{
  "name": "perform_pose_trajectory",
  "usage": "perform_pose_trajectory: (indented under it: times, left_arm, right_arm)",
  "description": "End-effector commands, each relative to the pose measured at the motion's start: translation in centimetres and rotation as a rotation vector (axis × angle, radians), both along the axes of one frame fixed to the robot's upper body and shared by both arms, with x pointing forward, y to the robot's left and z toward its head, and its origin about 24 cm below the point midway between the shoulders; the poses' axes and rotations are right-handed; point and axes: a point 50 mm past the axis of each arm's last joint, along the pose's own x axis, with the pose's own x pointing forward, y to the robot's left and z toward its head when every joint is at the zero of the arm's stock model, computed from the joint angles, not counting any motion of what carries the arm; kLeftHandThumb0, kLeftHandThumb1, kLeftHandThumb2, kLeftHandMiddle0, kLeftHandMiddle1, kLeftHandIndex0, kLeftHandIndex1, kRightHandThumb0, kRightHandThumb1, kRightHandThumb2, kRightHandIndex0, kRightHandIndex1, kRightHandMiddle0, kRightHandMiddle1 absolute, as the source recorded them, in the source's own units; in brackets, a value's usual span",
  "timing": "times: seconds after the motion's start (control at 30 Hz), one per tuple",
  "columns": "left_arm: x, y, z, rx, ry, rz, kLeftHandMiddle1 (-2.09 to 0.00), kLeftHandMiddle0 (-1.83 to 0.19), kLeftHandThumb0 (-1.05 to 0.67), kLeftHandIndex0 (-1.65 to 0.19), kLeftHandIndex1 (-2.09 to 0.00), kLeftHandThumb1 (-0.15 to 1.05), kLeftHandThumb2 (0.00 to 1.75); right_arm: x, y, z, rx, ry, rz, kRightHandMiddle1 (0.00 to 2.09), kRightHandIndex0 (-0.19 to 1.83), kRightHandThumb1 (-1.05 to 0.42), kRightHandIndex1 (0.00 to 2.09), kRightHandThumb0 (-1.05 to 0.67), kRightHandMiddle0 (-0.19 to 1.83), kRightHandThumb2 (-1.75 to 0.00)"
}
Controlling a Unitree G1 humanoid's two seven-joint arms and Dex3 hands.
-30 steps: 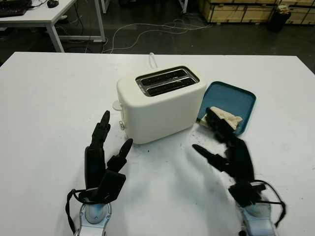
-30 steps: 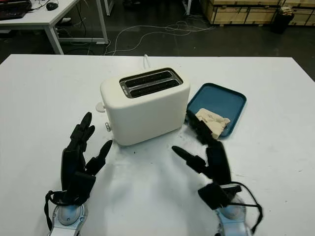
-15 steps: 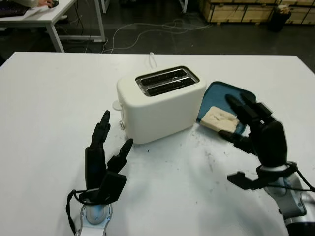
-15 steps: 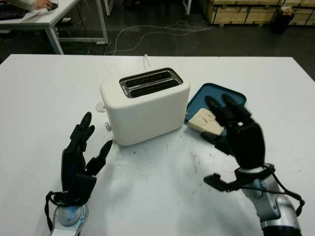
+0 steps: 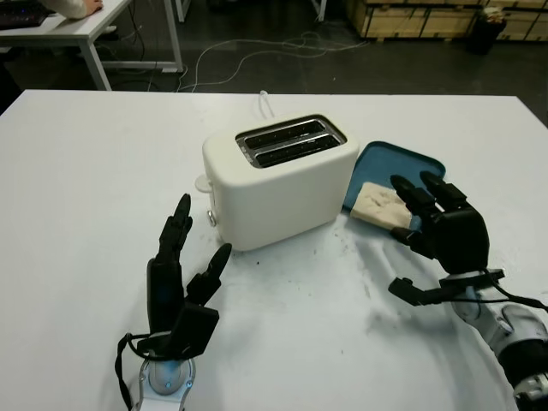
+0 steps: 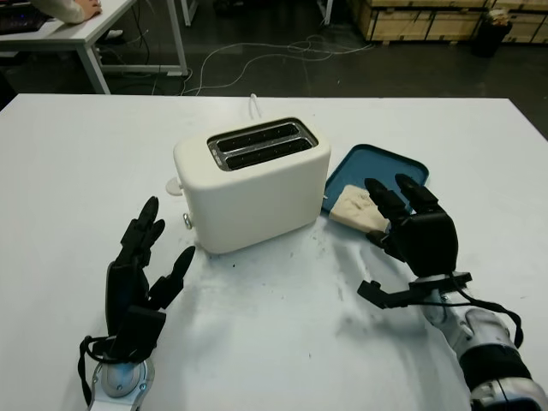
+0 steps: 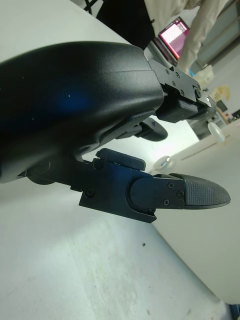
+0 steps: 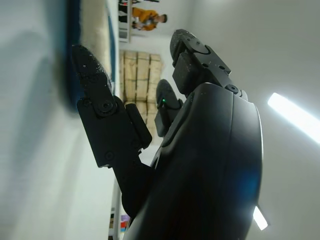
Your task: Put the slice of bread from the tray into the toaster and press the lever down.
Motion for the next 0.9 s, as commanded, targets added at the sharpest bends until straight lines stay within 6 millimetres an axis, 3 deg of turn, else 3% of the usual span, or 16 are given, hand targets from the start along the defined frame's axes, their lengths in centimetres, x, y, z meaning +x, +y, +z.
perform_pose_trajectory:
  times: [0.0, 0.5, 0.87]
  left_arm:
    - [0.0, -0.3, 0.2, -0.024, -0.005, 0.005, -0.64, -0.02, -0.63, -0.26, -0.01, 0.92, 0.35]
    - [0.3, -0.4, 0.0, -0.052, 0.000, -0.009, -0.62, -0.02, -0.61, -0.25, 0.00, 0.92, 0.33]
    - [0.4, -0.4, 0.1, -0.035, -0.008, -0.004, -0.62, -0.02, -0.61, -0.24, 0.00, 0.92, 0.33]
  right_arm:
    - [0.2, 0.0, -0.1, 0.016, 0.005, -0.024, 0.00, 0.37, -0.72, 0.00, -0.47, 0.42, -0.01]
    - [-0.2, 0.4, 0.6, 0.109, -0.035, 0.004, 0.01, 0.34, -0.77, 0.01, -0.53, 0.37, -0.01]
    - [0.7, 0.9, 0.5, 0.072, 0.023, -0.005, 0.02, 0.38, -0.78, 0.02, -0.53, 0.42, 0.00]
